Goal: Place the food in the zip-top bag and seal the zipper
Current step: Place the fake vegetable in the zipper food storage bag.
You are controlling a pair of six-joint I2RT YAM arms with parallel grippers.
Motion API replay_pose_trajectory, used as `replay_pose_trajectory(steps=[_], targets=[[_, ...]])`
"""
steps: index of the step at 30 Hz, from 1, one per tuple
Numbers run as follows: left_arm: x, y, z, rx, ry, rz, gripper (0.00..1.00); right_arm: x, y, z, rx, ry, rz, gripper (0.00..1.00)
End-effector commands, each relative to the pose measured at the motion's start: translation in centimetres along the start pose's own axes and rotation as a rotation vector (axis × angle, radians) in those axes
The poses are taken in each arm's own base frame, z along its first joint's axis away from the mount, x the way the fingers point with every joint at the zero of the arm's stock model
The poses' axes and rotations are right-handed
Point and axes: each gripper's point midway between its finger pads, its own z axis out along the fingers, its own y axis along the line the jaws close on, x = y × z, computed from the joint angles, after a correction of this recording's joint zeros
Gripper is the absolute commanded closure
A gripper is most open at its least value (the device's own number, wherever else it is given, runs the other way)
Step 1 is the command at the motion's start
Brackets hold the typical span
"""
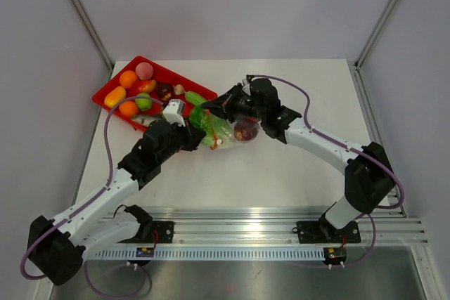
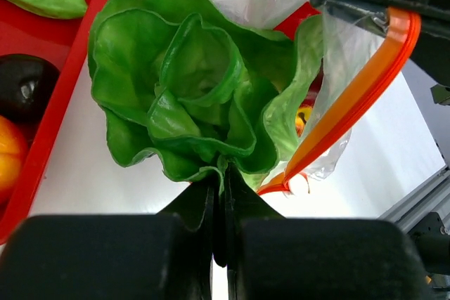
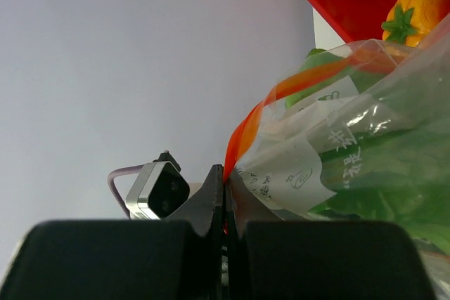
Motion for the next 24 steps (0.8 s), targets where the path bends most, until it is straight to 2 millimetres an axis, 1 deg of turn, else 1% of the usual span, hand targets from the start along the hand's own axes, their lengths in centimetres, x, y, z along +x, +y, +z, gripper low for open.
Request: replay_pose_trajectory(steps=[1,3,5,6,8,9,11,13,15,17,19,21,24], targets=[[-1.9,-1.4,0.0,0.031,-0.057,-0.007,1.00,2.4,5.5,-0.8,-0.156,0.068,-0.047,1.00],[-2.8,-2.0,-0.2,0.040,-0.068,0.000,1.00,2.9,5.0,-0.4,-0.145,0.081,-0.045,1.00],[-3.2,-2.0,-0.3,0.031,-0.057,0.017,1.00,3.5,4.6,0.2,-0.138,0.102,-0.040,1.00],[-4.2,-2.6,-0.5,0.041,-0.076,0.024,1.00,3.8,4.6,0.4,-0.140,0.117,-0.042,1.00],[-4.5,-2.8,-0.5,0.043,-0.068,0.042,1.00,4.5,4.1,1.2,-0.127,0.142,-0.048,1.00],[-5.0,-3.5,-0.7,0.066,-0.070,0.049,1.00,5.0,4.4,1.3,-0.129,0.164,-0.052,1.00],[-5.0,-4.0,-0.7,0.088,-0.047,0.063,1.00,5.0,4.1,1.7,-0.124,0.173,-0.055,1.00],[-4.8,-4.6,-0.7,0.120,-0.029,0.069,1.00,5.4,4.3,1.8,-0.134,0.184,-0.051,1.00],[-4.0,-4.4,-0.1,0.118,0.002,0.075,1.00,5.6,4.5,1.8,-0.146,0.193,-0.054,1.00],[-2.6,-3.6,0.9,0.099,0.050,0.081,1.00,6.0,5.1,1.6,-0.156,0.199,-0.061,1.00],[-1.8,-3.2,1.6,0.091,0.070,0.086,1.00,6.3,5.3,1.3,-0.158,0.200,-0.065,1.00],[-0.5,-2.5,2.5,0.076,0.100,0.084,1.00,6.6,5.5,1.0,-0.161,0.200,-0.068,1.00],[0.0,-2.7,3.2,0.095,0.111,0.071,1.00,6.8,5.2,0.6,-0.155,0.197,-0.064,1.00]])
